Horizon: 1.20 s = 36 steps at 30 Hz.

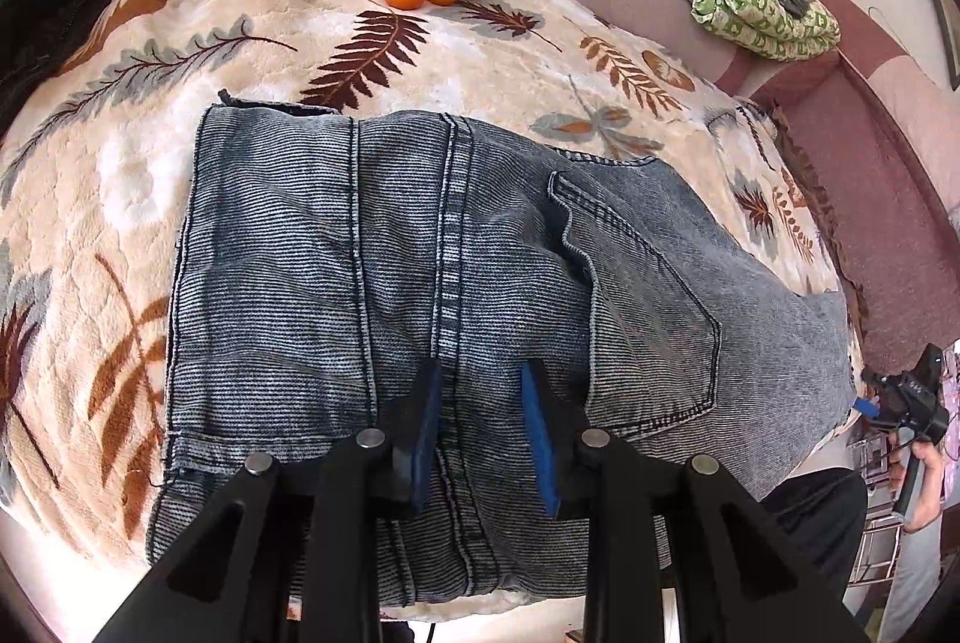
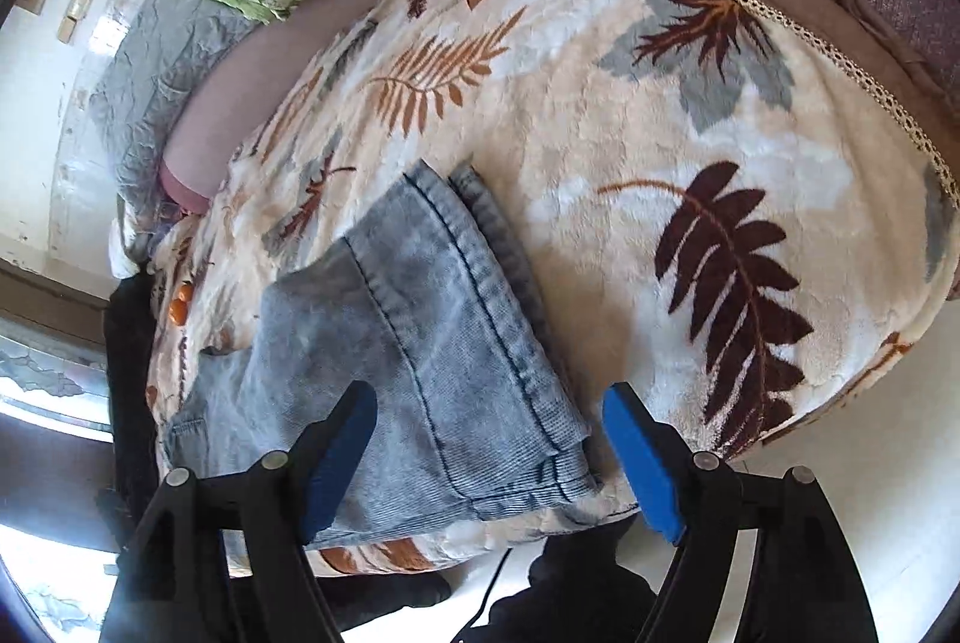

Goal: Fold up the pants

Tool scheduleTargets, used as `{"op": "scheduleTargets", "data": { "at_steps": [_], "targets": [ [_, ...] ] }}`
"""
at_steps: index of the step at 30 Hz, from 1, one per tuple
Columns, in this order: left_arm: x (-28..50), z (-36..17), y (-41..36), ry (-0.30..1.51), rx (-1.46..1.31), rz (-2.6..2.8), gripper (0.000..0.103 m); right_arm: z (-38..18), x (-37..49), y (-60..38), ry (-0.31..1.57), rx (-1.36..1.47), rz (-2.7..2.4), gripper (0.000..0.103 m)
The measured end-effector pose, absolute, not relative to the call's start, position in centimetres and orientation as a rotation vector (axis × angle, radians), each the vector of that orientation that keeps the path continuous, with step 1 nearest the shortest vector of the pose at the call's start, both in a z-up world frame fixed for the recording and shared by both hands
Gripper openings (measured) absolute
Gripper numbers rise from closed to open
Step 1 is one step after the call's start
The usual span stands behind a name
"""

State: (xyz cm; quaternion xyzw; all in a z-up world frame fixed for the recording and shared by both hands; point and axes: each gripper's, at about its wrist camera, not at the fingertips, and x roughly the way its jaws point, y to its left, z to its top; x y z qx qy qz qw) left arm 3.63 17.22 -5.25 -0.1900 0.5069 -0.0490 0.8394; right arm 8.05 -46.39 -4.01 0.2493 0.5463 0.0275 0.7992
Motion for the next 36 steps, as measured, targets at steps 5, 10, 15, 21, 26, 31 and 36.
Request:
{"op": "scheduleTargets", "data": {
  "at_steps": [5, 10, 15, 21, 26, 31, 36],
  "targets": [
    [3.5, -5.2, 17.4, 1.066, -0.412, -0.103, 0.028, -3.9, 7.4, -45.1, 1.141, 0.378, 0.037, 0.017],
    [3.5, -5.2, 17.3, 1.068, -0.411, -0.103, 0.032, -4.5, 6.4, -44.7, 1.223, 0.199, 0.016, 0.017],
    [3.6, -5.0, 16.6, 1.063, -0.385, -0.121, 0.044, -1.6, 6.3, -46.8, 1.077, 0.351, 0.05, 0.06],
    [4.0, -5.0, 16.1, 1.063, -0.369, -0.116, 0.05, -1.2, 12.5, -47.4, 1.094, 0.398, 0.129, 0.079],
    [3.8, -4.9, 16.1, 1.054, -0.361, -0.122, 0.05, -4.8, 14.9, -43.1, 1.279, 0.232, 0.231, 0.062],
    [4.0, -4.8, 15.6, 1.057, -0.327, -0.099, 0.05, -5.4, 15.8, -41.7, 1.328, 0.134, 0.226, 0.036],
    [4.0, -3.8, 13.4, 1.043, -0.18, -0.008, 0.053, -0.2, 15.2, -39.4, 1.154, 0.037, 0.215, 0.016]
  ]
}}
